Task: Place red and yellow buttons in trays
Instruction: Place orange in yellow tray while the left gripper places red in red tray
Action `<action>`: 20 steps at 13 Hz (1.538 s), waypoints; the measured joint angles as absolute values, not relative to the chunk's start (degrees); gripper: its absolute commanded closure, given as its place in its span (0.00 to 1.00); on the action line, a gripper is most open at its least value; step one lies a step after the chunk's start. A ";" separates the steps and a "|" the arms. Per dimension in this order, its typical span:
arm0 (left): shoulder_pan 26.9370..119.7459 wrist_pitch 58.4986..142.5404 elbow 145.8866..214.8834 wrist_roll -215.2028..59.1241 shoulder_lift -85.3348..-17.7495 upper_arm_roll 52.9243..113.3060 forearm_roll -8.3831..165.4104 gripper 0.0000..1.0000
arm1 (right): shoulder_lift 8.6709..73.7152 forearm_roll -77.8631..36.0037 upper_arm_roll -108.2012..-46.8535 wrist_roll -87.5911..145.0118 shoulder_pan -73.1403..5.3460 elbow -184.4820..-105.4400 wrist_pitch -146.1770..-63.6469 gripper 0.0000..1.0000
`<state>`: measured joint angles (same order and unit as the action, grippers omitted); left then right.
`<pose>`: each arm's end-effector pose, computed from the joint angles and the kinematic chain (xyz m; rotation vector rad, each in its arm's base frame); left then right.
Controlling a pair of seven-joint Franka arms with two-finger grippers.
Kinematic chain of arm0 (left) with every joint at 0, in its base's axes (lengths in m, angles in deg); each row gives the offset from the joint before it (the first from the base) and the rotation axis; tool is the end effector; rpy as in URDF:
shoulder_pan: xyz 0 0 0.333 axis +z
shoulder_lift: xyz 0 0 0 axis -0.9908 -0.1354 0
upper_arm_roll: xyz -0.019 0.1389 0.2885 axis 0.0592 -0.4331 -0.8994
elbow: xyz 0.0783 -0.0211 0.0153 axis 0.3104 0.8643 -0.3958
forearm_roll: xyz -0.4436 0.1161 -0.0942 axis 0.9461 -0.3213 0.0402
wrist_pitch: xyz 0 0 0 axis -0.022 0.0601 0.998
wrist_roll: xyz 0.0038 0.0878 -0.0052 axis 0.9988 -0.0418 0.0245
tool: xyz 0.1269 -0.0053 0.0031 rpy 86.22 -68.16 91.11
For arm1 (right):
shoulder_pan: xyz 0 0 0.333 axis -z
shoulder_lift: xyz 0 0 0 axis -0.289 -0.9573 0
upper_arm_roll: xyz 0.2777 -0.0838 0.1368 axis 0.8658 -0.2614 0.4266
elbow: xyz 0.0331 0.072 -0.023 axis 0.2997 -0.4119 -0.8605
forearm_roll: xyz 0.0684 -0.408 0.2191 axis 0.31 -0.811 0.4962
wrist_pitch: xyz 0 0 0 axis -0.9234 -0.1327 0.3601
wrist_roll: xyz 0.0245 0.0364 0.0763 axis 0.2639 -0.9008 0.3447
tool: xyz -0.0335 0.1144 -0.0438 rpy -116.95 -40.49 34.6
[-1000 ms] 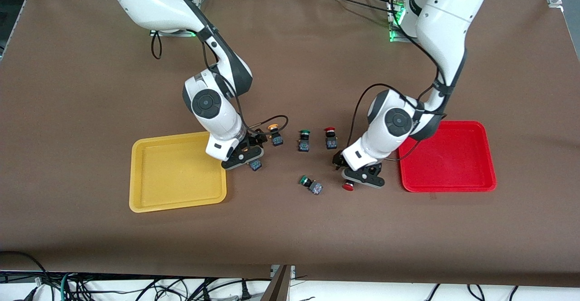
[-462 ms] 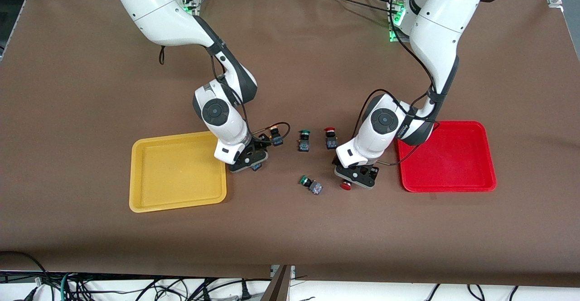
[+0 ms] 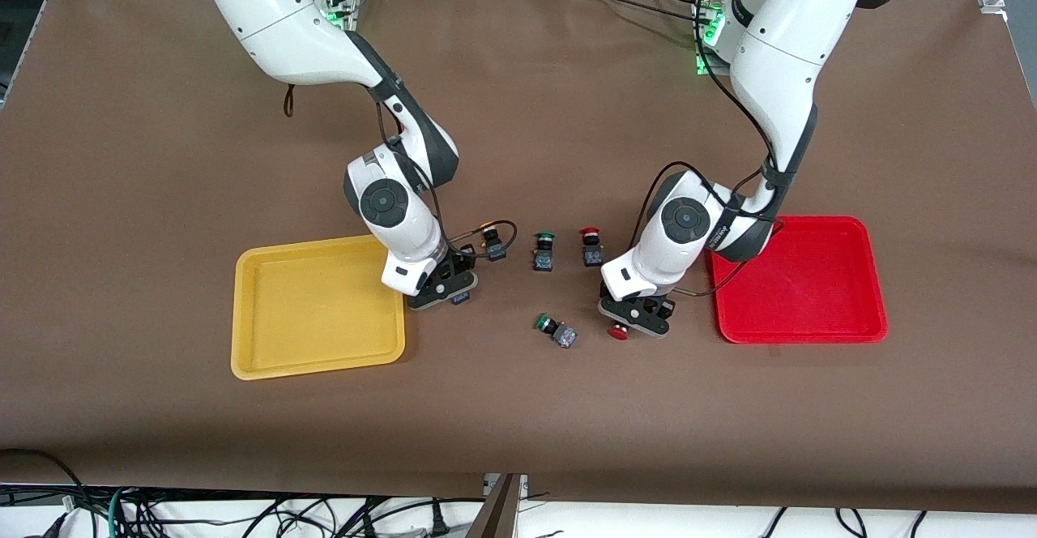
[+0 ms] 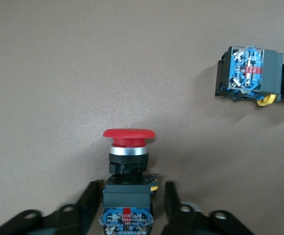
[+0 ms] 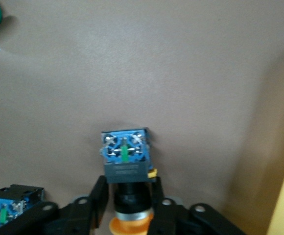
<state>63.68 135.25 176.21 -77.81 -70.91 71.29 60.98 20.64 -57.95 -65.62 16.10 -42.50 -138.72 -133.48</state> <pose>0.6857 -0.3155 0.0952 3.0149 -0.6275 0.3072 0.6499 0.4002 0.1159 -2.9641 -0.5909 -0.1490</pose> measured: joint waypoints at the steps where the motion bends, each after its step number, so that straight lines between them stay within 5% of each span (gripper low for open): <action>1: 63.70 135.28 176.04 -77.53 -70.90 71.17 60.97 1.00 | 20.70 -57.95 -65.80 16.38 -42.25 -138.51 -132.91 1.00; 5: 66.67 132.72 173.58 -70.98 -68.58 70.61 60.96 0.99 | 24.42 -58.07 -66.83 20.77 -40.14 -134.21 -120.01 1.00; 10: 75.49 101.99 172.48 -60.60 -57.29 70.22 60.90 0.95 | 26.85 -58.07 -68.91 37.46 -31.53 -132.60 -114.35 1.00; 12: 80.04 97.05 173.87 -56.37 -57.35 70.09 60.88 0.93 | 25.47 -58.07 -70.52 40.65 -29.64 -133.58 -115.15 0.92; 13: 82.35 97.18 175.00 -54.55 -58.29 70.08 60.87 0.78 | 24.67 -58.07 -70.77 41.37 -28.70 -134.21 -116.04 0.85; 14: 84.27 97.91 175.79 -52.68 -59.75 70.07 60.87 0.14 | 23.97 -58.07 -70.80 41.79 -27.88 -134.90 -117.17 0.68; 15: 85.34 99.55 176.39 -51.64 -61.28 70.11 60.87 0.00 | 23.39 -58.07 -70.82 41.93 -27.30 -135.45 -118.23 0.33; 16: 85.64 101.29 176.99 -51.13 -62.54 70.21 60.87 0.00 | 23.03 -58.07 -70.83 41.98 -26.81 -135.83 -119.04 0.13; 20: 83.70 95.80 174.95 -52.66 -57.73 74.29 60.90 0.00 | 23.97 -57.63 -70.13 41.83 -26.71 -135.17 -117.86 0.11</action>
<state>83.70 95.80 174.95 -52.66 -57.73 74.29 60.90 23.97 -57.63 -70.13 41.83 -26.71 -135.17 -117.86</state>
